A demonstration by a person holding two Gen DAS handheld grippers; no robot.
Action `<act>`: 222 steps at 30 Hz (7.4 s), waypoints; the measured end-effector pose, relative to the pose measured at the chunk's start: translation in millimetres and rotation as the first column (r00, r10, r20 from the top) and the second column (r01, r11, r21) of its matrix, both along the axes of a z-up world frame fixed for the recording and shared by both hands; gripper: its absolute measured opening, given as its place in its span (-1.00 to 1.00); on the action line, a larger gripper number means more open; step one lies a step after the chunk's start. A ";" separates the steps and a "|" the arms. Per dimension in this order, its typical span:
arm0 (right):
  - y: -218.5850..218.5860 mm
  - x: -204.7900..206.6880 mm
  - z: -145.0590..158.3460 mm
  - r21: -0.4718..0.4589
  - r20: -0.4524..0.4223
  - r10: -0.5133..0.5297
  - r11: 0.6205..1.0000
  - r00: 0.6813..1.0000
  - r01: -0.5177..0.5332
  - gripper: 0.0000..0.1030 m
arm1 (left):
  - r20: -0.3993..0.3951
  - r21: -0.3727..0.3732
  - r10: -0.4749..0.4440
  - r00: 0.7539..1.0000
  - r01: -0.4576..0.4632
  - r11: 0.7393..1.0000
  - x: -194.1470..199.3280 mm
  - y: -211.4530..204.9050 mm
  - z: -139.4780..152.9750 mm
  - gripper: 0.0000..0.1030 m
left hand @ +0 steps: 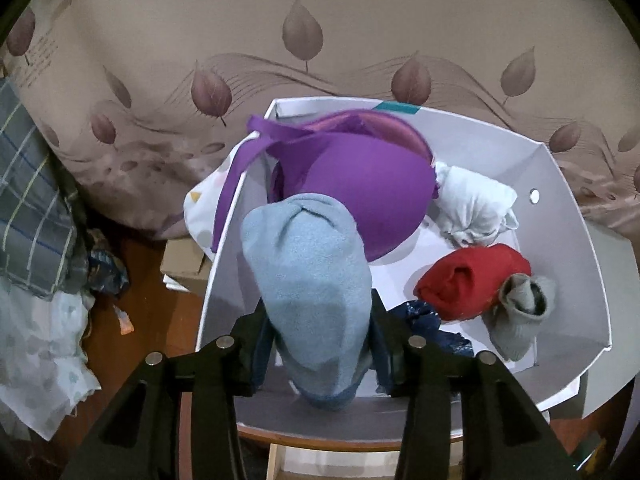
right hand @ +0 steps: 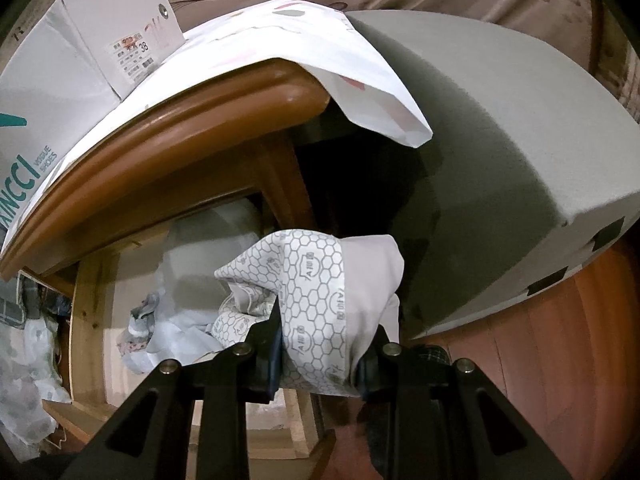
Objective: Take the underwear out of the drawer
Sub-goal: 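Carry the light blue sock to the shoe box and open the left tool, then move the left tool back toward the open drawer, then carry the hexagon-print underwear to the shoe box and open the right tool, then lower the left tool into the drawer toward the grey sock while the right tool returns to the drawer, then close the left tool on the grey sock and lift it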
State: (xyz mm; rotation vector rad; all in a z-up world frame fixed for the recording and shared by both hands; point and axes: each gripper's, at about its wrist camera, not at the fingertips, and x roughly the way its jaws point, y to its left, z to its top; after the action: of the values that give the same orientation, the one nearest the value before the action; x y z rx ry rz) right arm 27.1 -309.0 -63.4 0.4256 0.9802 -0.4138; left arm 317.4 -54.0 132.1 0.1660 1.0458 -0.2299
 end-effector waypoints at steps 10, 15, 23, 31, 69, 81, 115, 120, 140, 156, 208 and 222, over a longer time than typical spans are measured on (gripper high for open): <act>0.3 1.8 -0.3 -0.003 -0.005 0.010 1.000 1.000 -0.010 -0.47 | 0.070 -0.032 -0.018 0.997 0.020 0.999 -13.8 4.2 18.4 0.52; 1.2 2.2 0.1 -0.006 -0.007 0.012 1.000 1.000 -0.012 -0.47 | 0.146 -0.095 -0.012 0.989 0.026 0.995 -36.7 15.2 42.3 0.54; 1.7 2.5 -0.3 -0.013 -0.008 0.015 1.000 1.000 -0.016 -0.47 | 0.365 0.006 -0.072 0.928 0.075 0.997 -112.4 30.6 62.6 0.70; 3.5 2.0 -0.4 -0.029 -0.007 0.026 0.999 1.000 -0.026 -0.47 | 0.323 0.030 -0.071 0.944 0.065 0.997 -172.6 62.0 5.3 0.73; 27.4 17.6 203.0 -0.231 0.263 0.230 0.958 0.937 -0.170 -0.47 | 0.154 -0.014 0.384 0.911 -0.386 0.922 -147.0 160.6 -145.5 0.73; 79.9 144.1 263.7 -0.274 0.266 0.369 0.915 0.891 -0.297 -0.46 | 0.127 -0.032 0.453 0.882 -0.453 0.891 -144.3 177.3 -146.8 0.73; 77.8 37.7 193.8 -0.329 0.183 0.395 0.887 0.900 -0.323 0.33 | -0.025 0.042 -0.094 0.995 0.095 0.995 -172.2 65.6 -183.7 0.73; 65.6 12.2 131.8 -0.260 0.150 0.350 0.916 0.925 -0.304 0.33 | -0.099 0.035 -0.190 0.977 0.195 0.980 -176.5 41.6 -201.1 0.70; 8.4 -12.3 59.9 0.018 0.279 0.119 0.991 0.953 -0.129 0.33 | -0.446 0.074 -0.089 0.891 0.135 0.988 -134.7 -6.8 -274.0 0.47; 11.4 -5.0 55.7 0.094 0.241 0.153 0.979 0.958 -0.180 0.33 | -0.506 0.126 -0.048 0.861 0.129 0.984 -116.1 -35.2 -305.4 0.50; 21.7 6.7 37.5 0.140 0.138 0.200 0.966 0.970 -0.219 0.33 | -0.648 0.111 0.219 0.729 -0.194 0.975 -95.0 13.9 -339.5 -0.53; 68.4 18.3 21.0 0.116 0.055 0.400 0.907 0.915 -0.404 0.33 | -0.303 -0.140 0.056 0.951 -0.102 0.985 -131.2 53.0 -241.7 -0.56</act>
State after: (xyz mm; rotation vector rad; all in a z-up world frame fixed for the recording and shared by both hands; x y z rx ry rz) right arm 45.4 -240.6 -42.4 0.3297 1.0389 0.0291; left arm 186.2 -1.0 -109.6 -0.0533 1.3273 -0.2672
